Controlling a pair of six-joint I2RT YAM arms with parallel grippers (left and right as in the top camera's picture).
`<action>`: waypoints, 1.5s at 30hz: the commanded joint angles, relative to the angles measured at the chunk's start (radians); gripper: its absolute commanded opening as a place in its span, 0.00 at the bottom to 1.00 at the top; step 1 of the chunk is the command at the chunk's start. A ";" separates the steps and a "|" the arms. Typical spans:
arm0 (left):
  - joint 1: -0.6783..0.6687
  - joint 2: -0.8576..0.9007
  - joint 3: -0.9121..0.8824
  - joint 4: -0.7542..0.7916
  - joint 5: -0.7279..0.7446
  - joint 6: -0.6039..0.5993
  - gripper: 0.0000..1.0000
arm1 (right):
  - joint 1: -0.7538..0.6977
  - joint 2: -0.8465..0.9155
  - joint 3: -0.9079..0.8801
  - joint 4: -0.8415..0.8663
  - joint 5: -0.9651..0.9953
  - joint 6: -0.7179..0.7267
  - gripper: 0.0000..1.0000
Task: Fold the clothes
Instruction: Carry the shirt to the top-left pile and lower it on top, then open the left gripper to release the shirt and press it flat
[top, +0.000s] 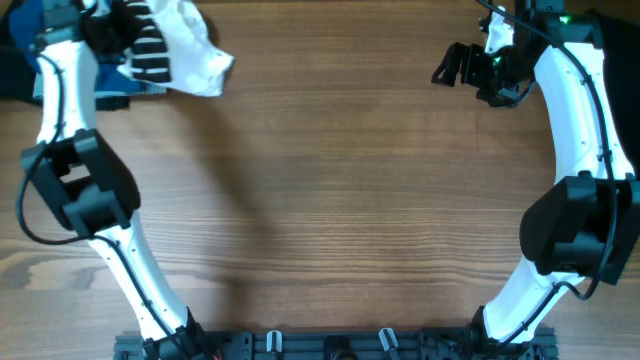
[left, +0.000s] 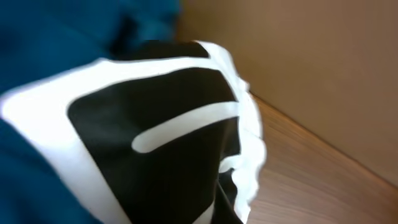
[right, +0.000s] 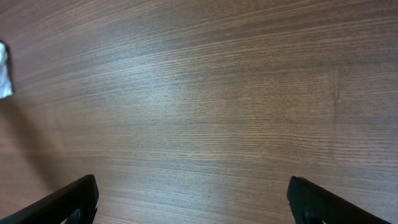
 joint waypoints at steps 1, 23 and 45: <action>0.039 -0.006 0.065 0.014 -0.013 0.041 0.04 | -0.002 0.009 -0.002 -0.006 -0.010 0.019 0.98; 0.100 -0.002 0.244 -0.042 -0.129 0.116 0.04 | -0.002 0.009 -0.002 -0.042 0.023 0.039 0.98; 0.218 0.088 0.243 0.068 -0.276 0.166 0.82 | -0.002 0.009 -0.002 -0.084 0.021 0.061 0.98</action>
